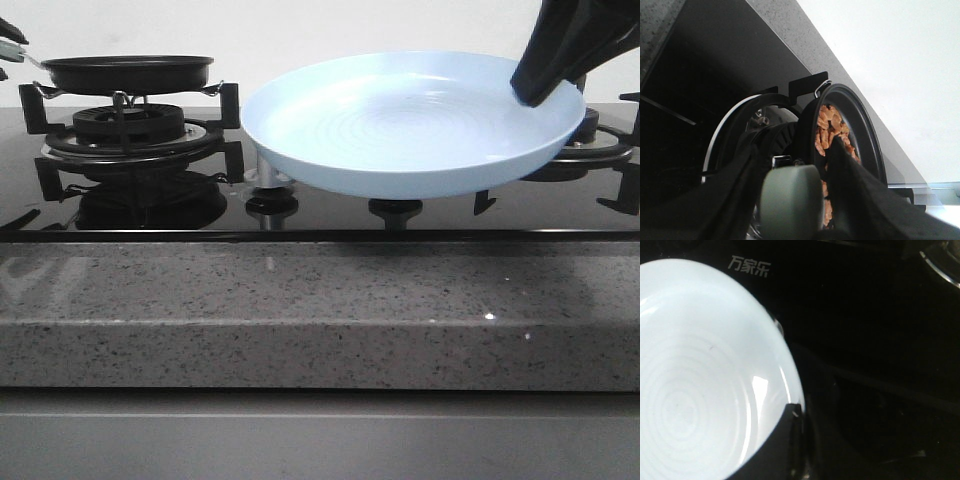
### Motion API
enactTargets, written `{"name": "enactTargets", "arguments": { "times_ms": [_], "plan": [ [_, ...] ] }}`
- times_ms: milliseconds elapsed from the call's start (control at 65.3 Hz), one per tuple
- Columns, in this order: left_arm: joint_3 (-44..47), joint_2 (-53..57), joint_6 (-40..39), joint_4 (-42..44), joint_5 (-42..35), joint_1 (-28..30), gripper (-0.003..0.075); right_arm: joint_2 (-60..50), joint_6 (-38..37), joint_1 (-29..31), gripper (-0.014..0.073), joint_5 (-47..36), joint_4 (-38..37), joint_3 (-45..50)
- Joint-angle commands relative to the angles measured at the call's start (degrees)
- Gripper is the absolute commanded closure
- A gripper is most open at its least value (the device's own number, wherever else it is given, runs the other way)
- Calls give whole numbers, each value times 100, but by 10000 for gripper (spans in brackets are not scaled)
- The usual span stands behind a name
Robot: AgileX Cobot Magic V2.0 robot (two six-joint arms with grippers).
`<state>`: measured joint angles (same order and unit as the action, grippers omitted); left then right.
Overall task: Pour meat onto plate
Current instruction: 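Grasp the pale green handle of the black pan with the left gripper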
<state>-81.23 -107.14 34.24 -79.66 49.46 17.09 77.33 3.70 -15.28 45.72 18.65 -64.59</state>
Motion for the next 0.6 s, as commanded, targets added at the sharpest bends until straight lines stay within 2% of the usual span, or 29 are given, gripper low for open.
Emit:
{"name": "enactTargets", "arguments": {
  "times_ms": [0,291,582],
  "plan": [
    [-185,281,17,-364,168,20,474,-194,36,-1,654,-243,140,-147],
    [-185,281,17,-364,218,20,735,-194,36,-1,654,-243,140,-147],
    [-185,409,70,-541,276,20,741,-194,36,-1,654,-243,140,-147]
  ]
}}
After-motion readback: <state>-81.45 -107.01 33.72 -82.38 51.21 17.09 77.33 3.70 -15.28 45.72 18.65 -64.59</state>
